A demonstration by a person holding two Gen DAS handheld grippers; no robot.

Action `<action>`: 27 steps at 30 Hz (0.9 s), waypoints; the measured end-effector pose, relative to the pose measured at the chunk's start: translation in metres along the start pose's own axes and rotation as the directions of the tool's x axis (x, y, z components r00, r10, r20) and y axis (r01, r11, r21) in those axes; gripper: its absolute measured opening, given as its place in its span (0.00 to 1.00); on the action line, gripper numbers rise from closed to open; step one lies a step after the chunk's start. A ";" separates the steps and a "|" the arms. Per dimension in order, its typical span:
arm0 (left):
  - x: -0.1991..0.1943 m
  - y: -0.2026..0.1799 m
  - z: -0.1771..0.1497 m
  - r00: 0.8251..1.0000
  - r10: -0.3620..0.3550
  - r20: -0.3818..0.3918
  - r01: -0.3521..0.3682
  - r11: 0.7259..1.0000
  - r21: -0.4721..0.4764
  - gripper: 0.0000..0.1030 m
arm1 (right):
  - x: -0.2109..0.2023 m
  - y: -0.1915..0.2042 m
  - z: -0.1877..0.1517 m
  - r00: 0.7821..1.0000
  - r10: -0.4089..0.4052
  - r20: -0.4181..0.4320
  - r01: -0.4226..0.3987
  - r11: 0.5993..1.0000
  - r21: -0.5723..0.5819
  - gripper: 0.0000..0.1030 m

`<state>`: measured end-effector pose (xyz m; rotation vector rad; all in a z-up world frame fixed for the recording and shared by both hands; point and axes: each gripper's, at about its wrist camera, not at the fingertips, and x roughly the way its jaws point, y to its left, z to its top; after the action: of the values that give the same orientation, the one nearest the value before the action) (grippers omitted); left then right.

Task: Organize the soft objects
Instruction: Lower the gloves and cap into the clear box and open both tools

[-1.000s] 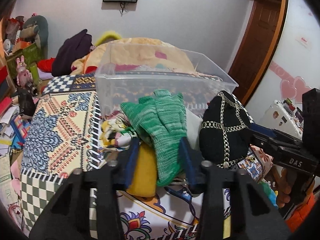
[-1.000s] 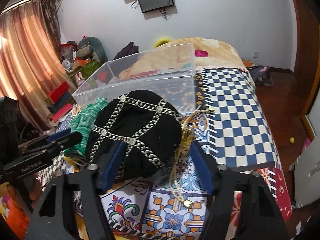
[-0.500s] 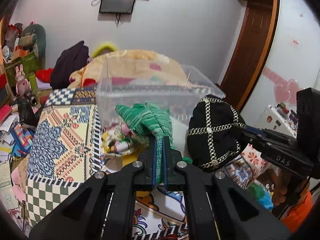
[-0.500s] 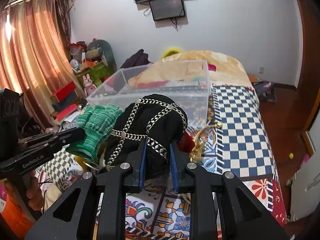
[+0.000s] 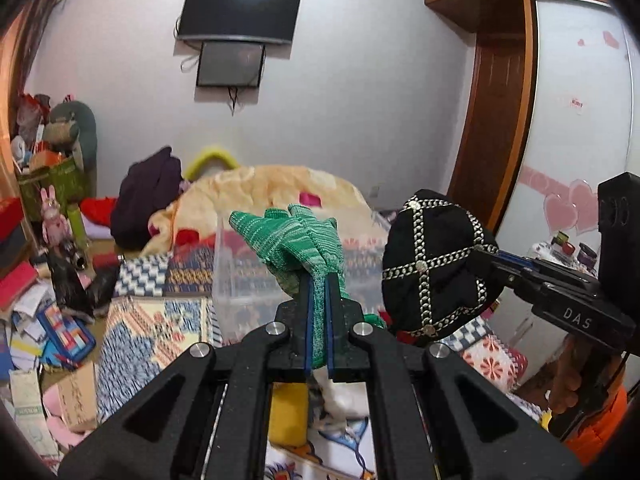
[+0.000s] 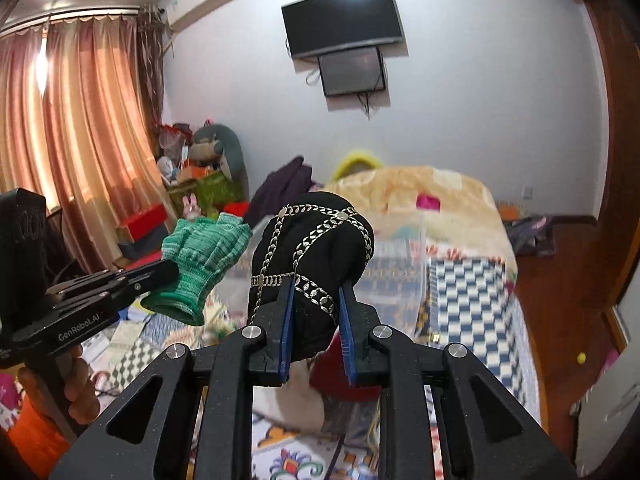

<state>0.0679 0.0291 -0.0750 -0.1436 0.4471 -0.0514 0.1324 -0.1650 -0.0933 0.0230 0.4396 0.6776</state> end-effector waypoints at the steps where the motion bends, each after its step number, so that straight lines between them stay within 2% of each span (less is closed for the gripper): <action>1: 0.000 0.002 0.003 1.000 0.003 0.010 -0.003 1.000 -0.001 0.04 | 0.000 -0.001 0.004 1.000 -0.003 0.014 0.003 1.000 -0.001 0.18; 9: 0.022 0.026 0.028 0.999 0.018 0.027 -0.016 0.999 -0.048 0.04 | 0.012 -0.007 0.028 0.996 -0.037 0.080 0.036 0.999 0.011 0.18; 14: 0.044 0.039 0.038 0.999 0.040 0.007 -0.040 0.998 -0.055 0.04 | 0.024 -0.009 0.034 0.994 -0.068 0.085 0.067 0.998 0.022 0.18; 20: 0.079 0.043 0.042 0.996 0.076 -0.048 -0.077 0.997 -0.020 0.04 | 0.050 -0.009 0.035 0.994 -0.098 0.042 0.098 0.995 0.007 0.18; 27: 0.120 0.039 0.033 0.985 0.079 -0.151 -0.076 0.997 0.025 0.04 | 0.086 -0.010 0.023 0.992 -0.105 -0.064 0.104 0.994 -0.020 0.18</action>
<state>0.1908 0.0623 -0.1030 -0.1039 0.6035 0.0103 0.2071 -0.1174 -0.1070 -0.0375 0.4947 0.5802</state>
